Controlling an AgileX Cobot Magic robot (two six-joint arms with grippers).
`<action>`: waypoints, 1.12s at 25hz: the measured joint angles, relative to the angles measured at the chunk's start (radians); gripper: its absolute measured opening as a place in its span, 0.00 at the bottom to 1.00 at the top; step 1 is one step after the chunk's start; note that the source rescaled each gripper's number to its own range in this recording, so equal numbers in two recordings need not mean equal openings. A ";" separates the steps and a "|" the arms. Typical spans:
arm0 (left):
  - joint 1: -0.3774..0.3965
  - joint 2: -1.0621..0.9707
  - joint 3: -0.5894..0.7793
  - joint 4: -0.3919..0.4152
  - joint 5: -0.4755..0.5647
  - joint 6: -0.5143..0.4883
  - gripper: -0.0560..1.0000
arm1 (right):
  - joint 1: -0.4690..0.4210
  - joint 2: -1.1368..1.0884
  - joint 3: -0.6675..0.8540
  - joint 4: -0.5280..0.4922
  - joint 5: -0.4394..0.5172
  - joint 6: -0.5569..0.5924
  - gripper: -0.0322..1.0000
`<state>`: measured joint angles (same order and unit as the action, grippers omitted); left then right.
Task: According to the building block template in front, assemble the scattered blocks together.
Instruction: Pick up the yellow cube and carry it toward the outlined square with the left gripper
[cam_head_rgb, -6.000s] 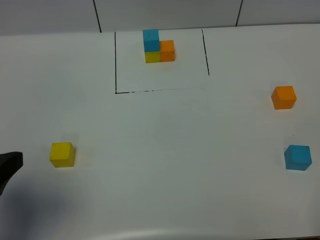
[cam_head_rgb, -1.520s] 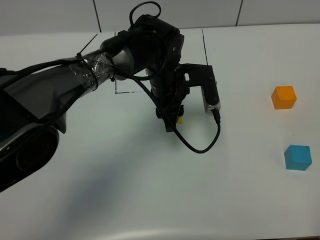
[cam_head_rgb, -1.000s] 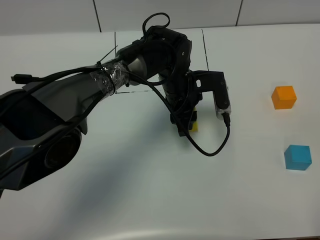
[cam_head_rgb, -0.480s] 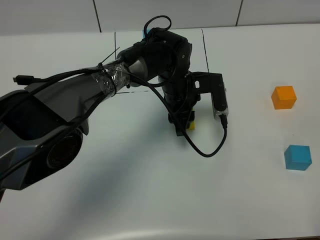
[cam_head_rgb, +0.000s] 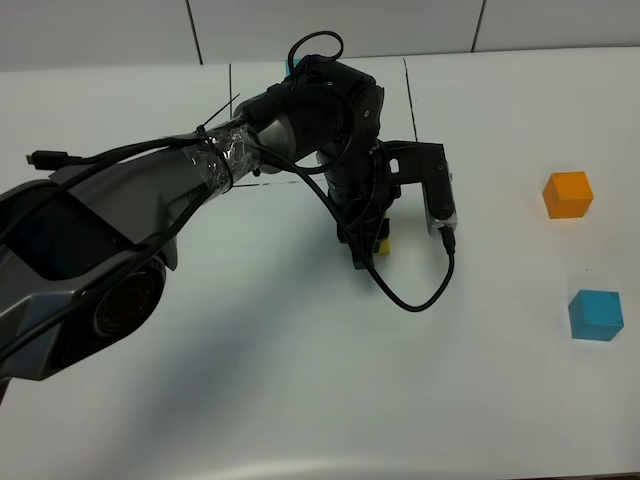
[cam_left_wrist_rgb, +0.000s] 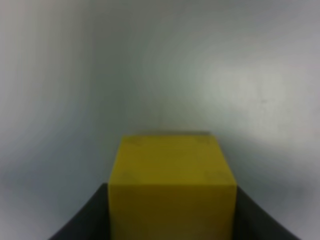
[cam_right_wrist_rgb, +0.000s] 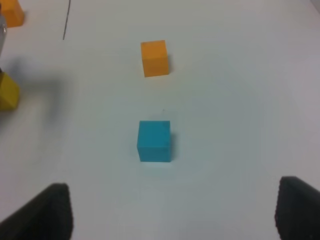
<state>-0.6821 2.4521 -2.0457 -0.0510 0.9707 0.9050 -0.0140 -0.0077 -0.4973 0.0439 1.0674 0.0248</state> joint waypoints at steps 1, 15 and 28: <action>0.000 0.000 0.000 0.000 0.000 0.001 0.05 | 0.000 0.000 0.000 0.000 0.000 0.000 0.67; 0.000 0.000 0.000 0.000 -0.003 0.029 0.11 | 0.000 0.000 0.000 0.000 0.000 0.000 0.67; 0.000 -0.051 0.000 0.001 0.015 0.029 0.83 | 0.000 0.000 0.000 0.001 0.000 0.000 0.67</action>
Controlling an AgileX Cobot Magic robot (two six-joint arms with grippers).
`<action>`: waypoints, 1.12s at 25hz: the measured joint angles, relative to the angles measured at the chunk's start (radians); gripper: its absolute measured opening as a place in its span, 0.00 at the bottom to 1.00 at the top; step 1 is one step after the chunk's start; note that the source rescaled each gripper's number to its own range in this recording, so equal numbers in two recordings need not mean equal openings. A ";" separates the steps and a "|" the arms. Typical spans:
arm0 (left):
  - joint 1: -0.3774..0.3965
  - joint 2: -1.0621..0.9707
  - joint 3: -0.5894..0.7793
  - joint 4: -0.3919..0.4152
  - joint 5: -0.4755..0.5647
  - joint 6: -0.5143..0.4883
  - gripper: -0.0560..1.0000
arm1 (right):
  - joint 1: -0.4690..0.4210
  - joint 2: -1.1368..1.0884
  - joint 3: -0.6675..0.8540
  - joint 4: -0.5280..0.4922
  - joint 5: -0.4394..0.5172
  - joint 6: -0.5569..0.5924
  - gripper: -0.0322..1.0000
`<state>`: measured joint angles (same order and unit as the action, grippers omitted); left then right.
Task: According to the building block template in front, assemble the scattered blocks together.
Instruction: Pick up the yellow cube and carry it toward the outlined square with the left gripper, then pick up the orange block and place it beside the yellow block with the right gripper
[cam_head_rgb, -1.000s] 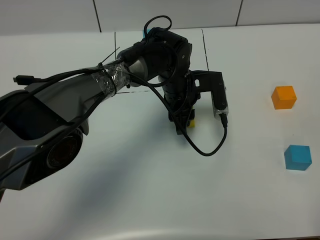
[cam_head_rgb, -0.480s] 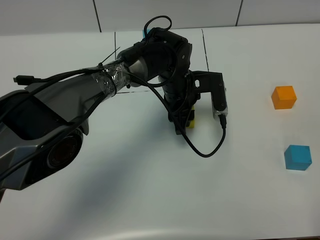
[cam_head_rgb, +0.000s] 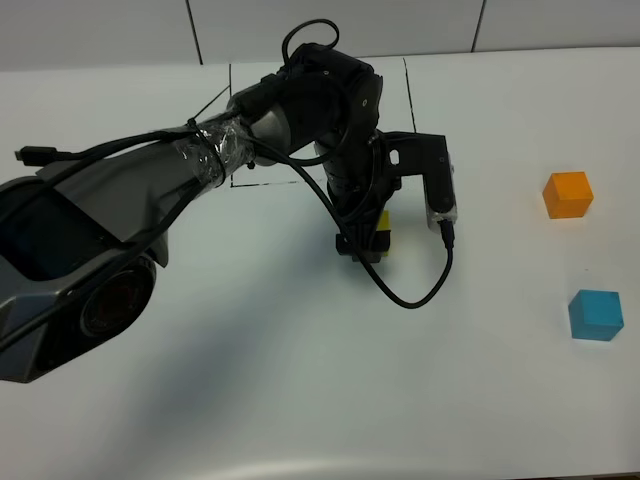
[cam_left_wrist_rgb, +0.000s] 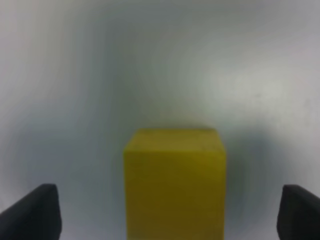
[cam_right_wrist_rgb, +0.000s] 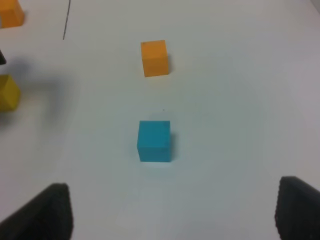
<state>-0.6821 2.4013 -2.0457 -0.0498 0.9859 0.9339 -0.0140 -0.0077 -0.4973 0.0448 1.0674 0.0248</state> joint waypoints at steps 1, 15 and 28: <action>0.000 -0.014 0.000 0.000 0.006 -0.002 0.84 | 0.000 0.000 0.000 0.000 0.000 0.000 0.67; 0.124 -0.222 -0.001 0.001 0.097 -0.396 0.85 | 0.000 0.000 0.000 0.000 0.000 0.000 0.67; 0.417 -0.350 0.103 0.000 0.200 -0.631 0.85 | 0.000 0.000 0.000 0.000 0.000 0.001 0.67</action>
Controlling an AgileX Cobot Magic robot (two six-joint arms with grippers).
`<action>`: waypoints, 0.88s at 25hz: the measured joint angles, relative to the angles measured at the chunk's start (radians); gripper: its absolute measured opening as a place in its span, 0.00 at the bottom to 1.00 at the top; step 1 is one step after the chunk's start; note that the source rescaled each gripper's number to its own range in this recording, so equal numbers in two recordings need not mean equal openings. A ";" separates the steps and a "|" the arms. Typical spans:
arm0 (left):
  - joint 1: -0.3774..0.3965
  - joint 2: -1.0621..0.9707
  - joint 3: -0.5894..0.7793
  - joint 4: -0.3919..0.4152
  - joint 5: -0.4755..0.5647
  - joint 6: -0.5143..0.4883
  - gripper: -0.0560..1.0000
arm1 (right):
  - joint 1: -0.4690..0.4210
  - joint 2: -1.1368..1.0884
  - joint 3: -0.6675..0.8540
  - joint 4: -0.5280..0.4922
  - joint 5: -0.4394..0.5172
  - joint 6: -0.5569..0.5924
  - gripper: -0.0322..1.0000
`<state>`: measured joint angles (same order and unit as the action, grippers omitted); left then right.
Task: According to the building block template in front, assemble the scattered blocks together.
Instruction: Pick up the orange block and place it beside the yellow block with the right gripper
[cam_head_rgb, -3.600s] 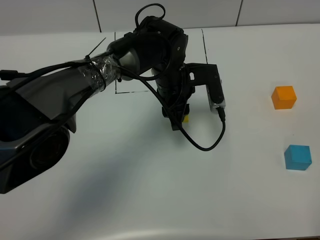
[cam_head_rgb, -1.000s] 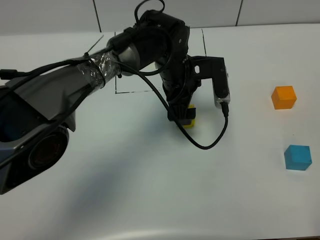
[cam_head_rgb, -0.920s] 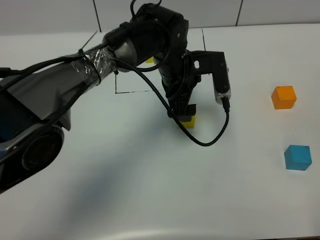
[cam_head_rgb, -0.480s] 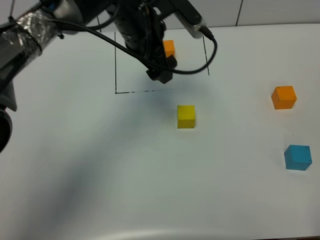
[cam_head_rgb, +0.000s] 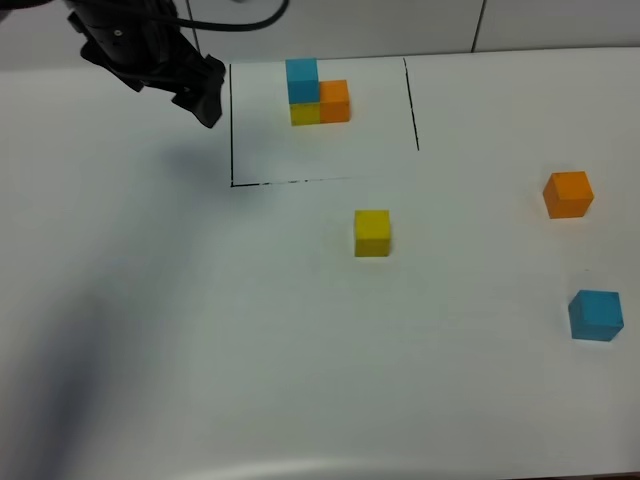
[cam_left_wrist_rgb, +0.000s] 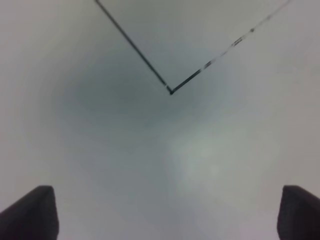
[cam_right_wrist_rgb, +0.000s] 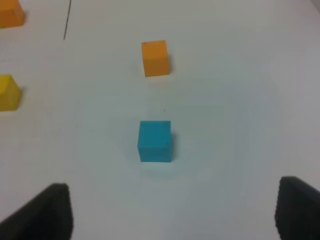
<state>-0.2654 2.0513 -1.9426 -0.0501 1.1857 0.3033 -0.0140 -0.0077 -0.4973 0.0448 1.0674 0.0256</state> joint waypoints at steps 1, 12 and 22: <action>0.014 -0.024 0.037 0.000 -0.010 -0.003 0.85 | 0.000 0.000 0.000 0.000 0.000 0.000 0.67; 0.100 -0.432 0.436 0.063 -0.193 -0.100 0.85 | 0.000 0.000 0.000 0.001 0.000 0.000 0.67; 0.100 -0.842 0.728 0.066 -0.259 -0.245 0.85 | 0.000 0.000 0.000 0.001 0.000 0.000 0.67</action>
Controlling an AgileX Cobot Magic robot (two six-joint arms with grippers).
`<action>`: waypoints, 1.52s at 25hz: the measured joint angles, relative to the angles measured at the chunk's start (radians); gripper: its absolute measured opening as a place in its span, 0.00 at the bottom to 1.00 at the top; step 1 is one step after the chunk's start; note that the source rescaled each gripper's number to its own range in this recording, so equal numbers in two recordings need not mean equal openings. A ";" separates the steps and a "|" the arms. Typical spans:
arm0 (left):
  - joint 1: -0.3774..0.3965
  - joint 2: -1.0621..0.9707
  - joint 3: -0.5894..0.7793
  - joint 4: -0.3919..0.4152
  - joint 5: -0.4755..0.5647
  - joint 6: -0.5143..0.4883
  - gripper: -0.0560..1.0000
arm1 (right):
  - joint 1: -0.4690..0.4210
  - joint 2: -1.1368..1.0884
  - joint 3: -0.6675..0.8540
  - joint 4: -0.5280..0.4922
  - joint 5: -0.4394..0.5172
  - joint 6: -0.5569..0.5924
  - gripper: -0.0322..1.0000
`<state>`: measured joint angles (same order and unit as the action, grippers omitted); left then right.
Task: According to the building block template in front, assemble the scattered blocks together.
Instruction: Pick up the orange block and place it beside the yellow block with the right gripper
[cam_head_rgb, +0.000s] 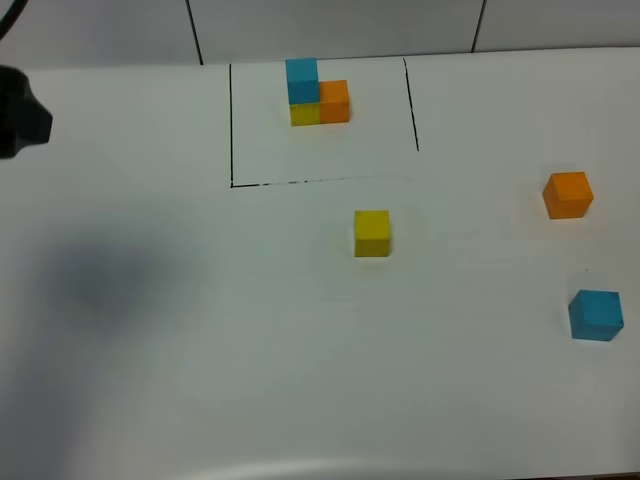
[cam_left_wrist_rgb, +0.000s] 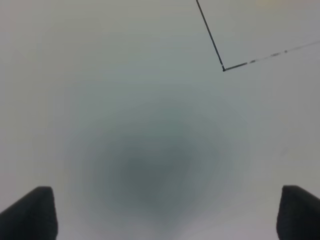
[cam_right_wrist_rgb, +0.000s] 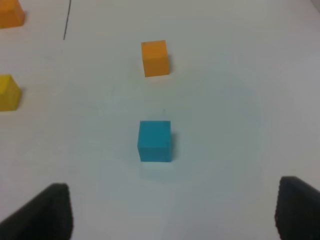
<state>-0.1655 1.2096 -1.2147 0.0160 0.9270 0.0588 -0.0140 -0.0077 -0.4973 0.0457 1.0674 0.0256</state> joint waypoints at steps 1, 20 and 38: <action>0.000 -0.028 0.035 -0.003 0.000 -0.011 0.85 | 0.000 0.000 0.000 0.000 0.000 0.000 0.67; -0.094 -0.654 0.561 -0.085 -0.003 -0.037 0.83 | 0.000 0.000 0.000 0.000 0.000 0.000 0.67; -0.094 -1.126 0.709 -0.134 0.134 -0.038 0.80 | 0.000 0.000 0.000 0.003 0.000 0.000 0.67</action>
<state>-0.2596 0.0837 -0.5058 -0.1181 1.0613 0.0207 -0.0140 -0.0077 -0.4973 0.0483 1.0674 0.0256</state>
